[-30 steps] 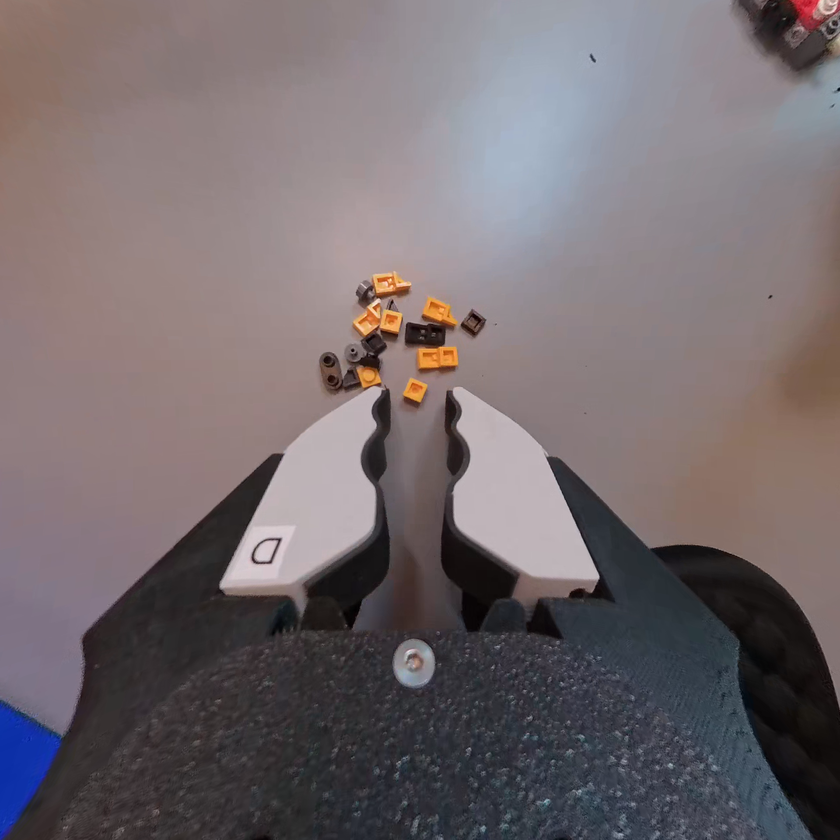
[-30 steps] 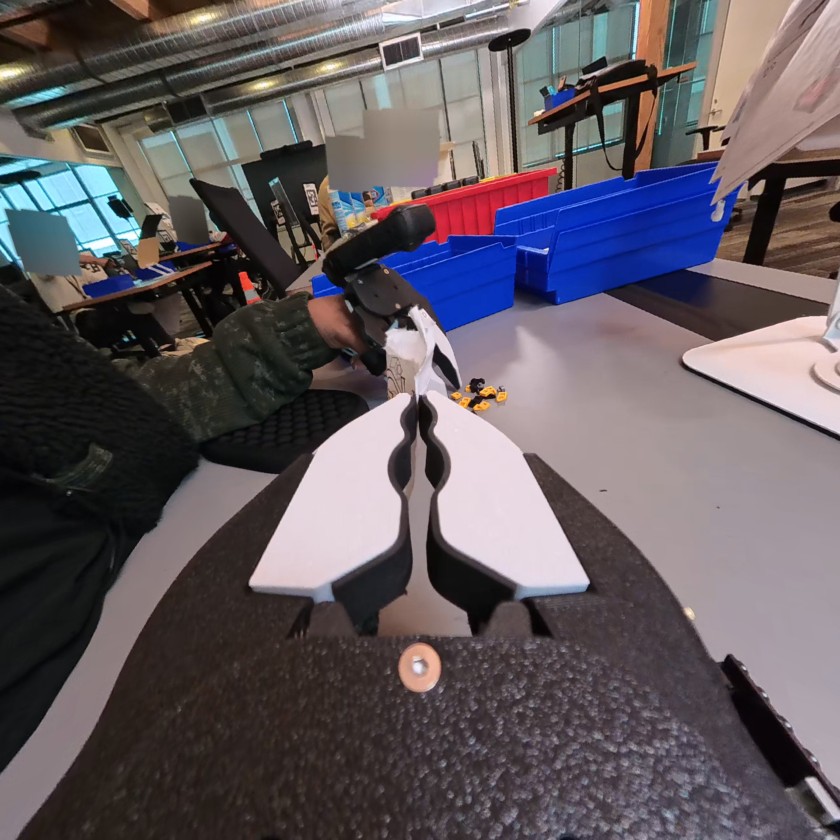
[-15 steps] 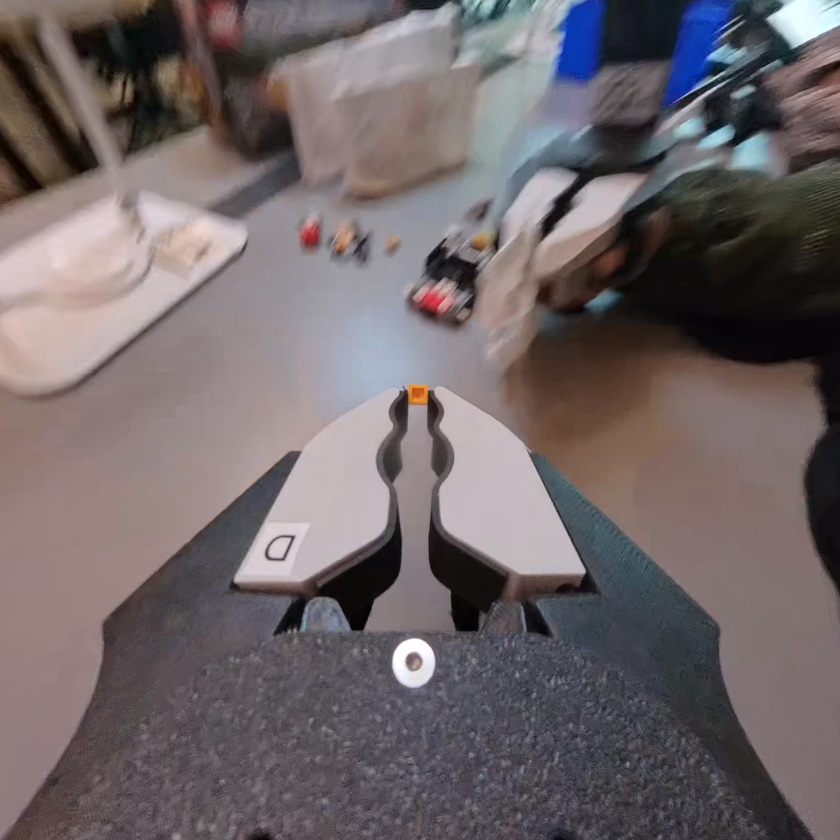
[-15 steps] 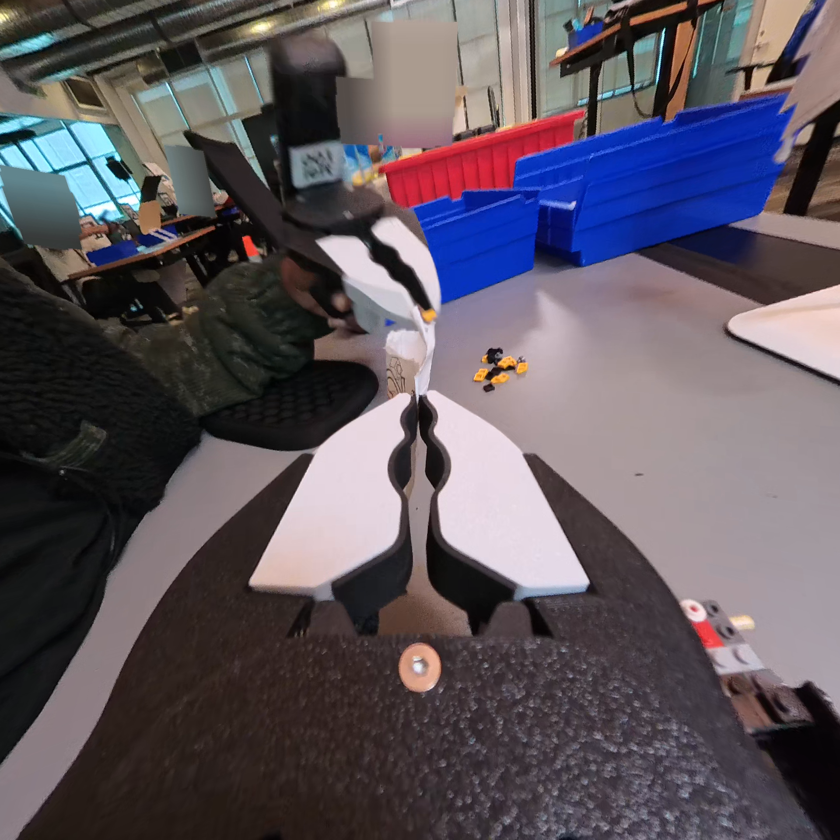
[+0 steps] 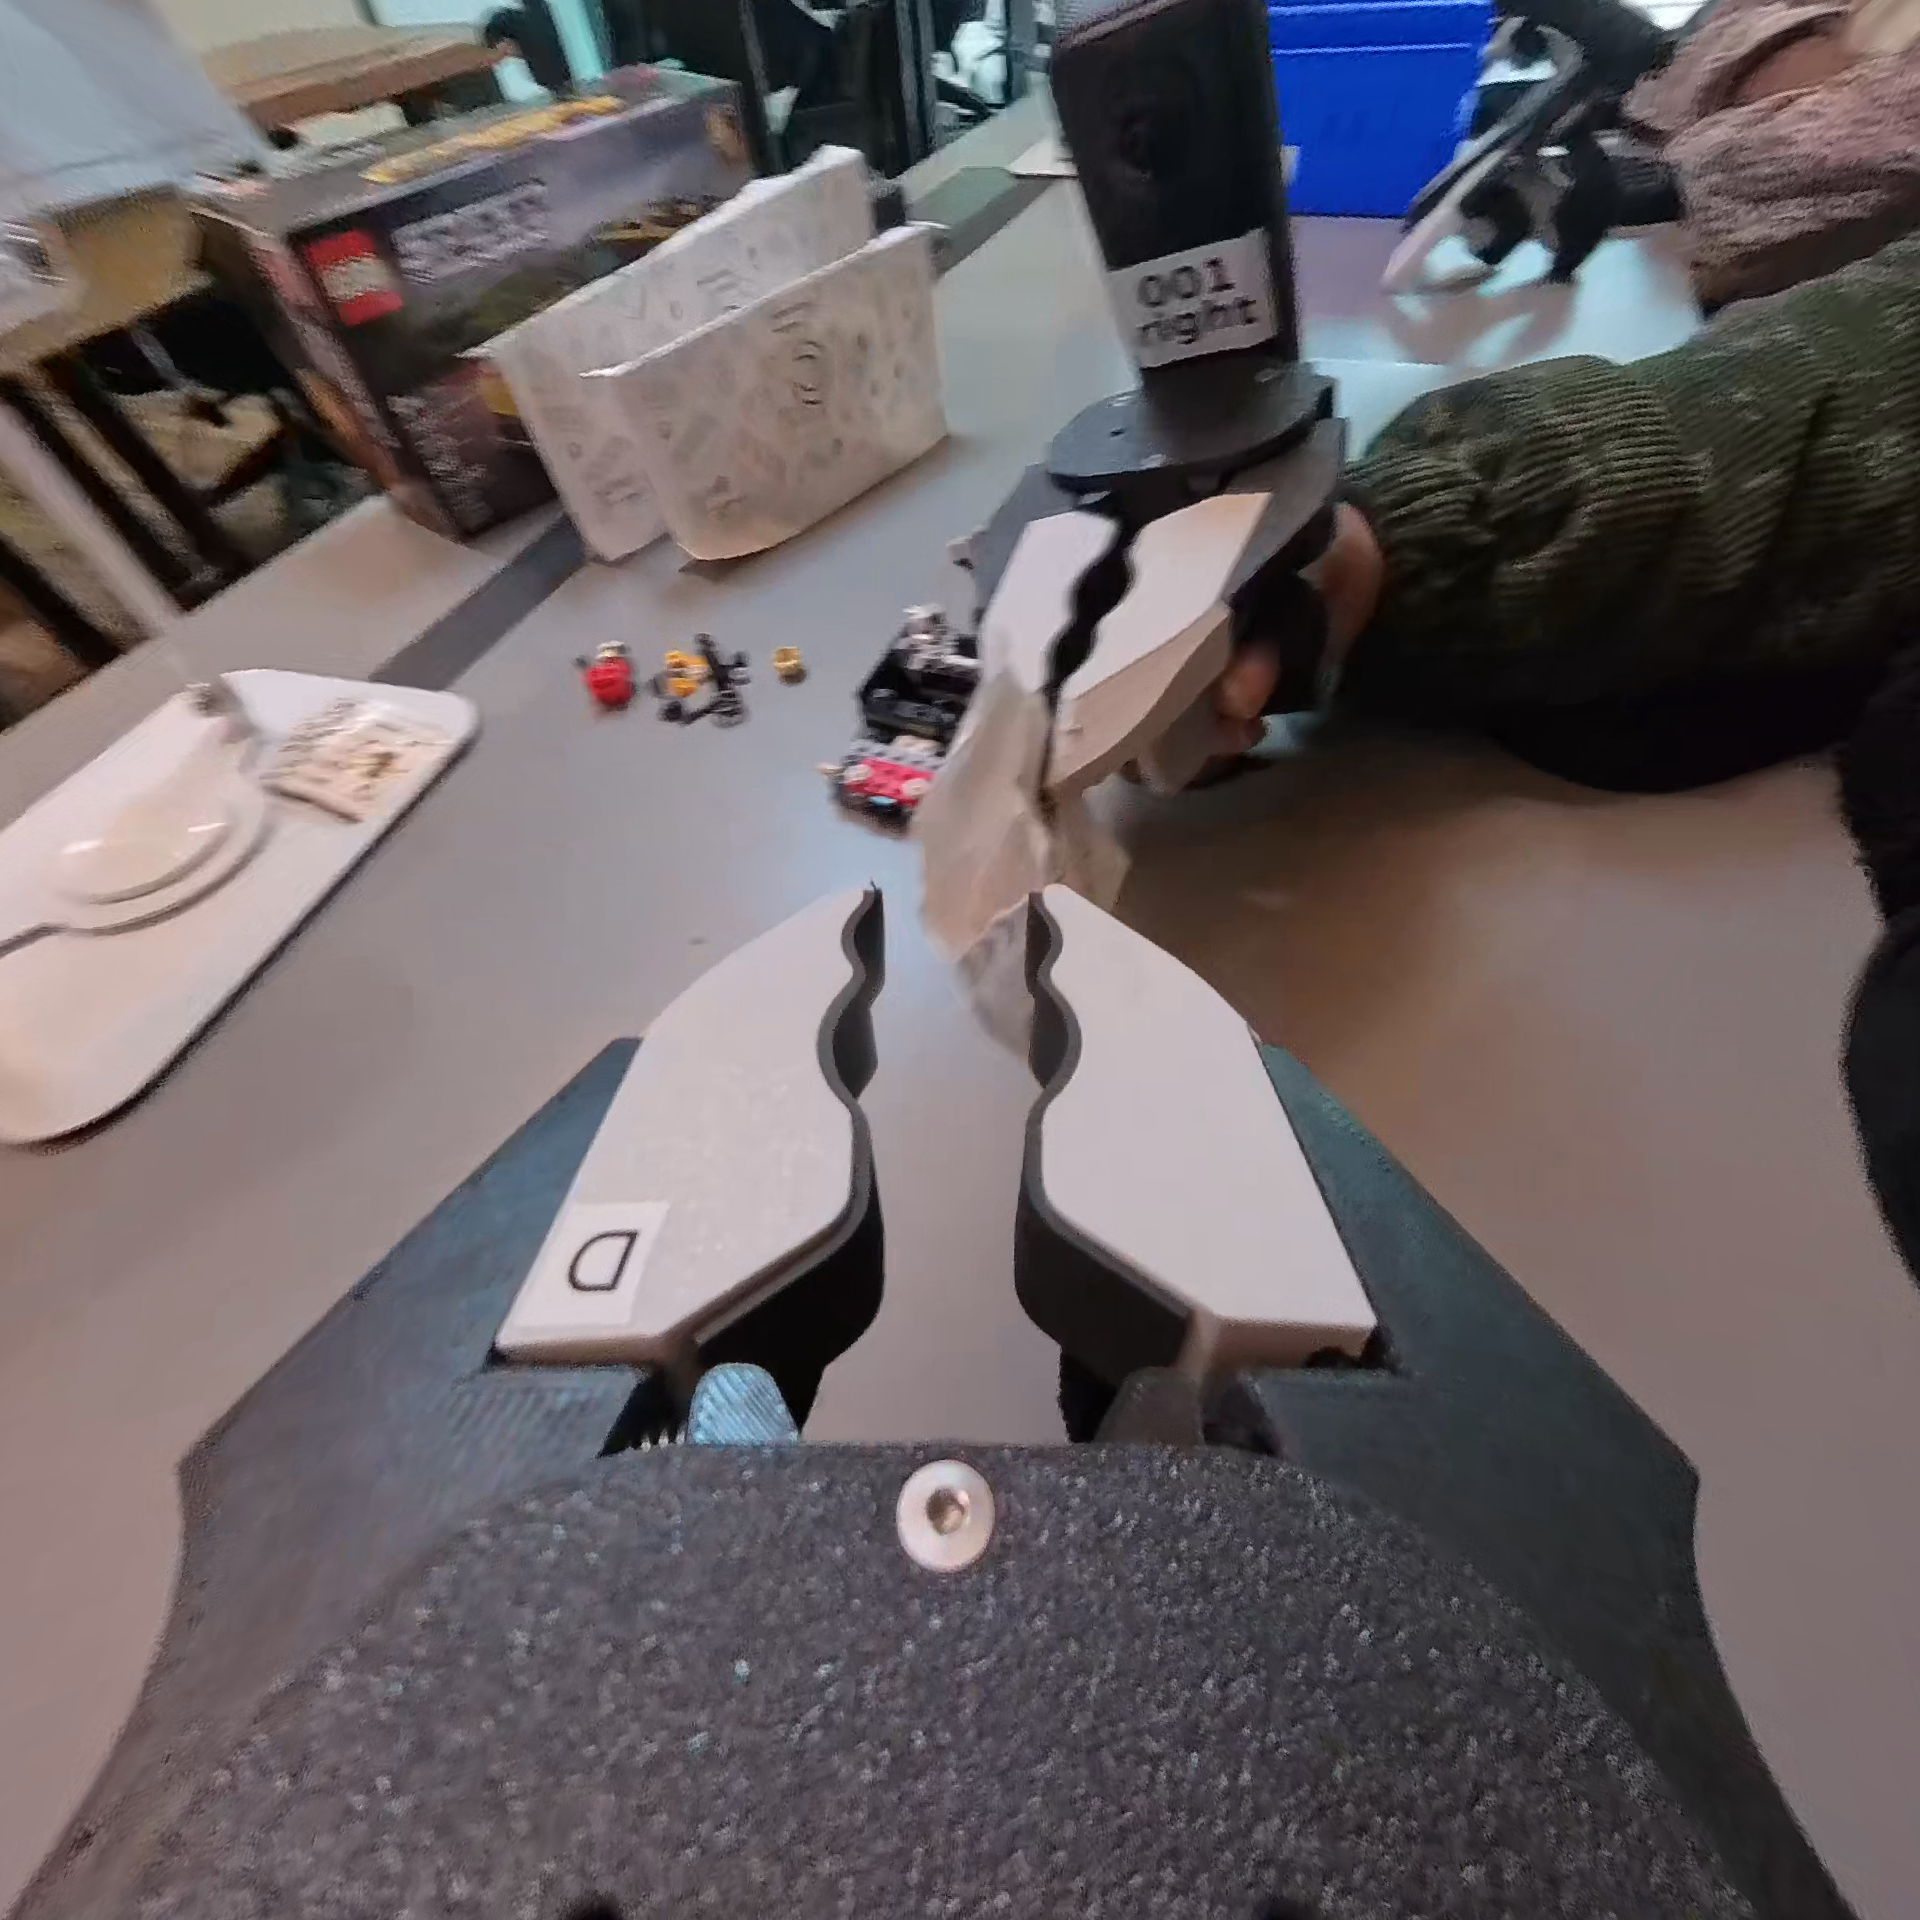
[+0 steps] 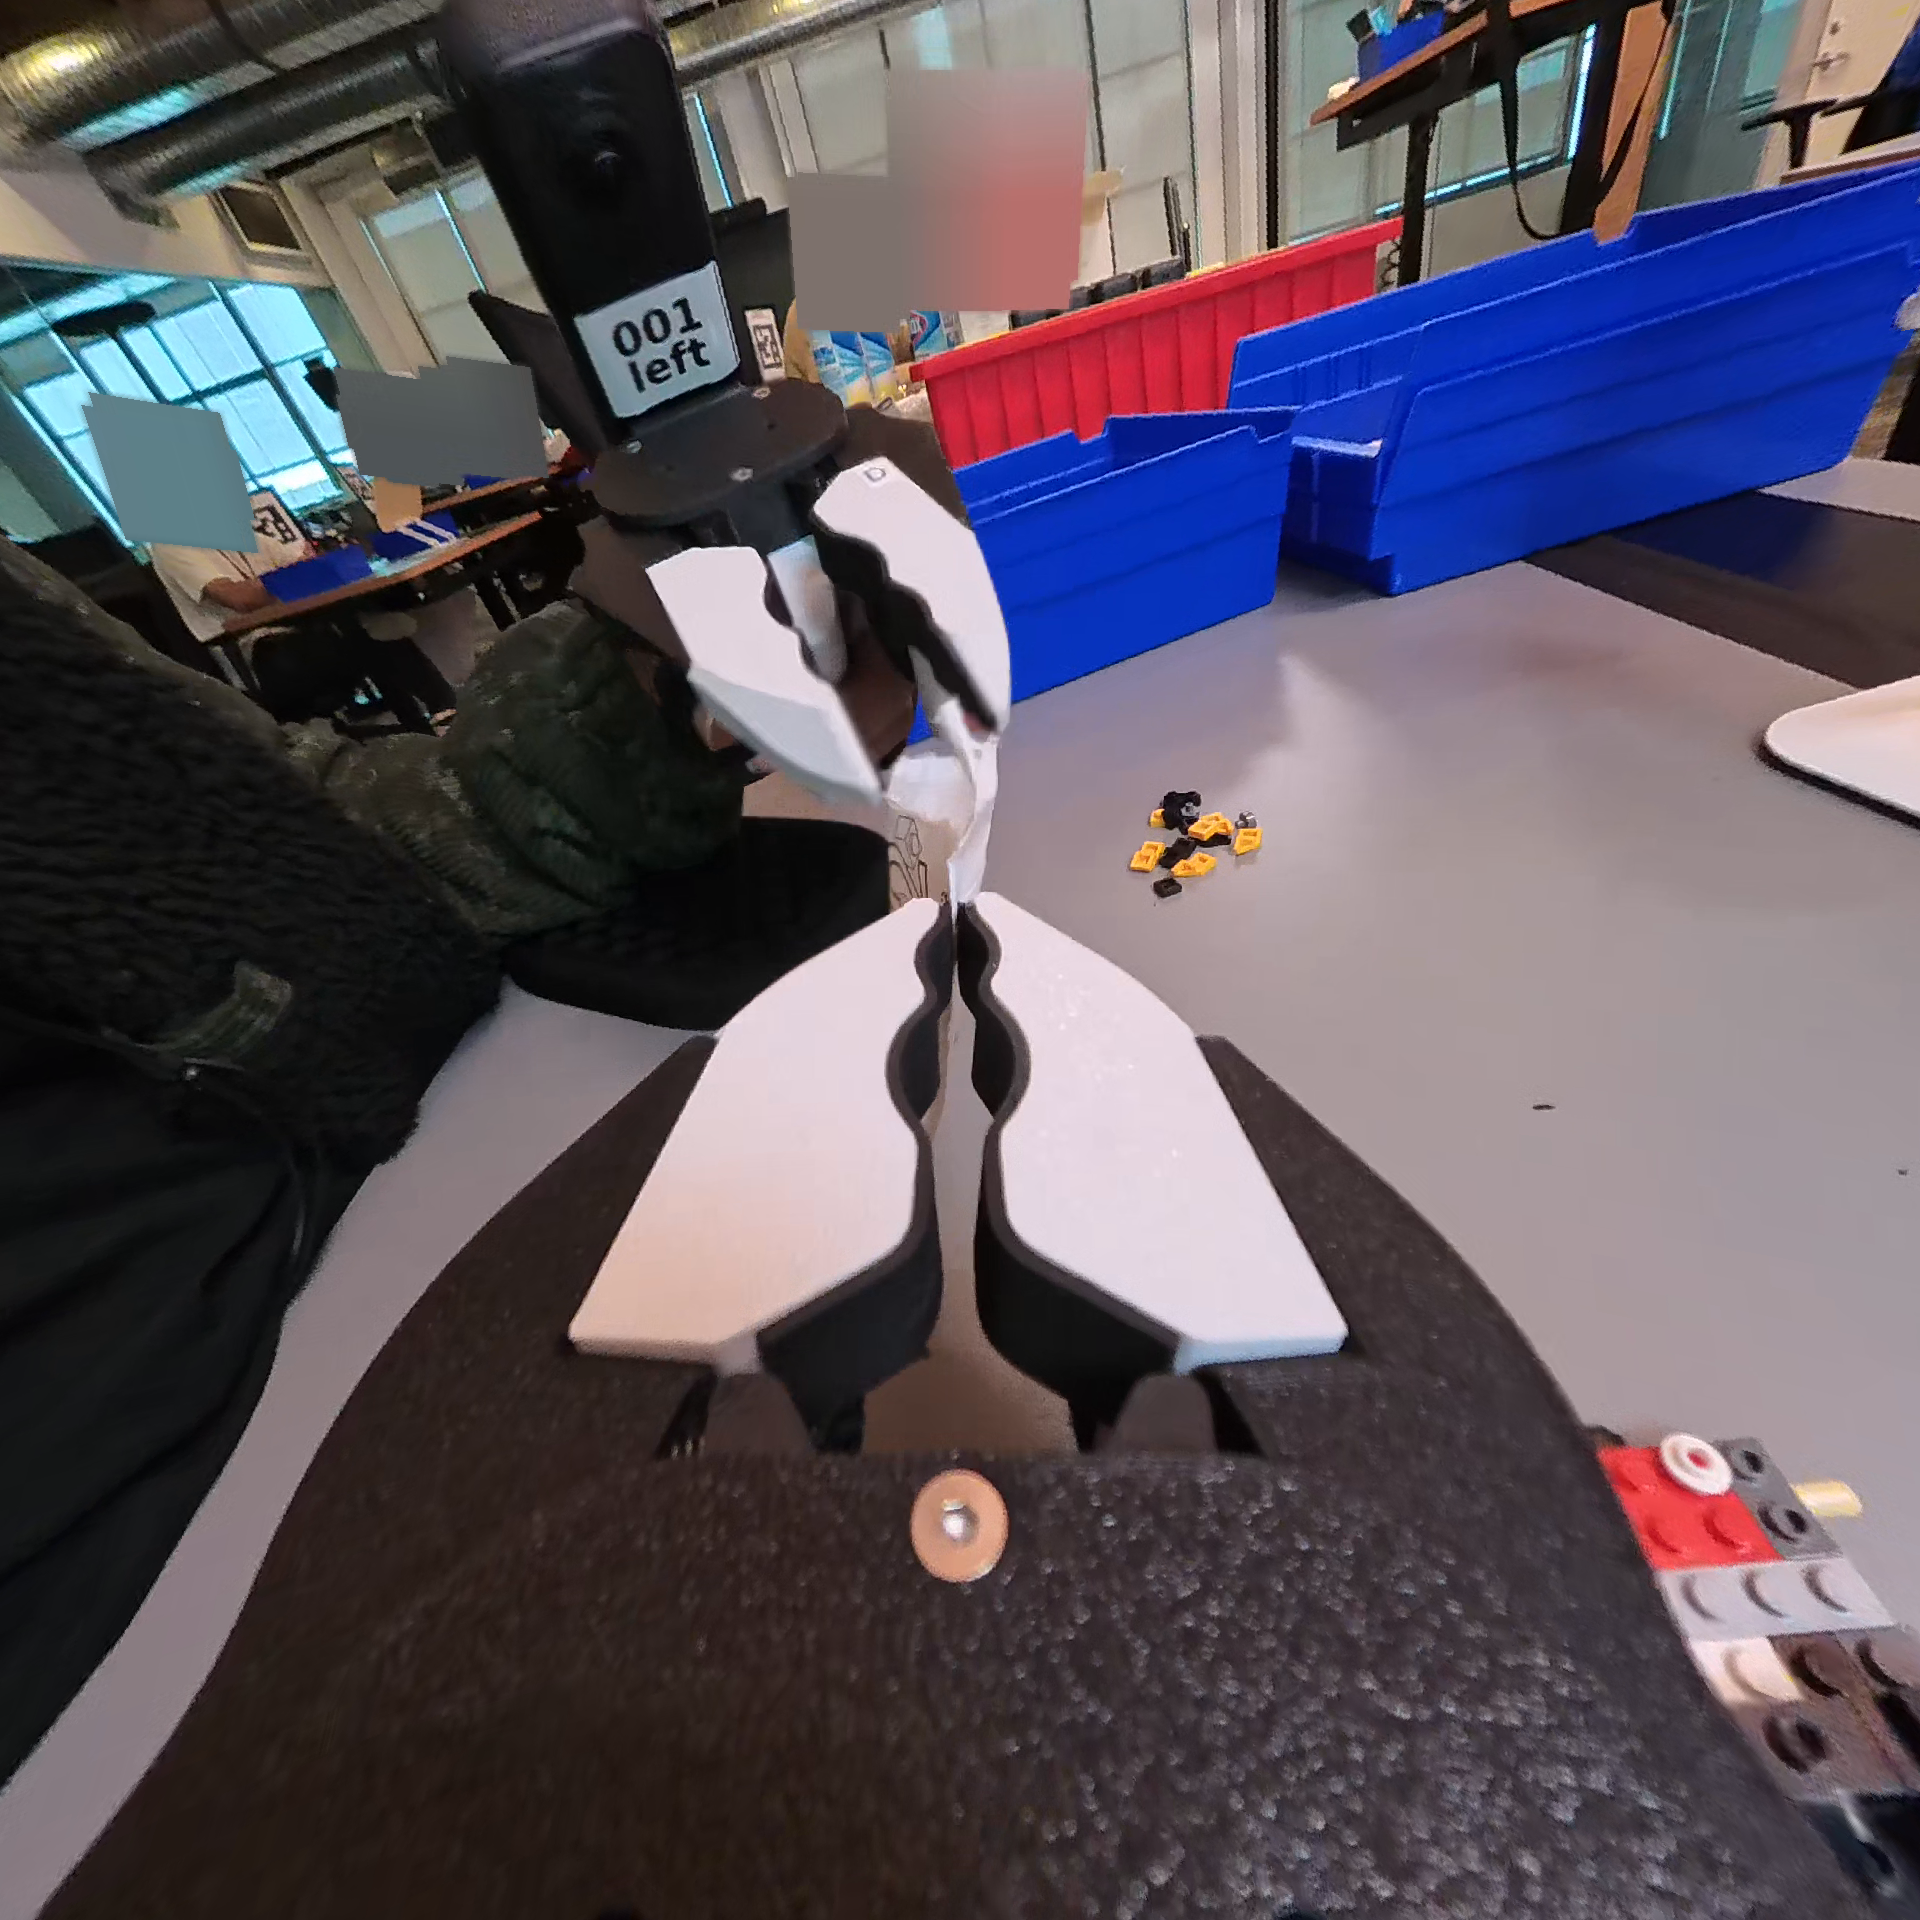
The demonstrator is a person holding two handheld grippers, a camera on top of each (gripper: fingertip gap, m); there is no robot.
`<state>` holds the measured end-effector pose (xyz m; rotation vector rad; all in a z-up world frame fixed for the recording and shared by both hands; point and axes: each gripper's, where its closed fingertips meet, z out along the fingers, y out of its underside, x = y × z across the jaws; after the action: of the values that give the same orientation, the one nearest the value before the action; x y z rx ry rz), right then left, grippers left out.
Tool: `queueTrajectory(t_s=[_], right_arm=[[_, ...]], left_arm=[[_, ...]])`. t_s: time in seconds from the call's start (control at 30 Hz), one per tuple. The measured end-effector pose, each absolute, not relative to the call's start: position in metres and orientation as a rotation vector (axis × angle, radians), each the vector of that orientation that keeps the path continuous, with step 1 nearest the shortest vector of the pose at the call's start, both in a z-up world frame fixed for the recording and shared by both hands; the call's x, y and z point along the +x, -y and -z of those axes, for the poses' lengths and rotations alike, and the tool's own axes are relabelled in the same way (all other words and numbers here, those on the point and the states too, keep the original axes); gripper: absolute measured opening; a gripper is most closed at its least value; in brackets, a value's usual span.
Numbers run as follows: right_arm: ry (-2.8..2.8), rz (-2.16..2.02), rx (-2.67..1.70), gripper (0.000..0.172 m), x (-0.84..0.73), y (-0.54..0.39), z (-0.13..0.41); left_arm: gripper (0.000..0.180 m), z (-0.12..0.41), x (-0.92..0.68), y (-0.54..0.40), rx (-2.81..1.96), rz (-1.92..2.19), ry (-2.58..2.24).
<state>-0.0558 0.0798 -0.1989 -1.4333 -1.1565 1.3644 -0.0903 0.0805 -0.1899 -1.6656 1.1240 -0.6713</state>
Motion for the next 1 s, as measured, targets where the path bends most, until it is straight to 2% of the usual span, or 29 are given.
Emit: queueTrajectory(t_s=[0.13,0.3,0.47,0.63,0.77,1.0], right_arm=[[1.096,-1.341,-1.435,0.0,-0.047,-0.091,0.193],[1.039,-1.354,-1.451,0.0,-0.042,-0.1,0.191],[1.053,-1.347,-1.448,0.0,-0.043,-0.098,0.191],[1.052,-1.352,-1.448,0.0,-0.043,-0.098,0.19],[1.067,-1.355,-1.454,0.0,-0.045,-0.095,0.193],[1.149,-1.319,-1.501,0.0,-0.054,-0.088,0.209]], left_arm=[[0.019,0.192,-0.153,-0.118,-1.827,0.509,-0.868],[0.025,0.272,-0.212,-0.129,-2.287,0.366,-0.769],[0.031,0.299,-0.207,-0.127,-2.373,0.339,-0.836],[0.017,0.299,-0.199,-0.13,-2.359,0.395,-0.817],[0.016,0.297,-0.2,-0.129,-2.345,0.373,-0.841],[0.016,0.198,-0.123,-0.098,-1.778,0.776,-0.966]])
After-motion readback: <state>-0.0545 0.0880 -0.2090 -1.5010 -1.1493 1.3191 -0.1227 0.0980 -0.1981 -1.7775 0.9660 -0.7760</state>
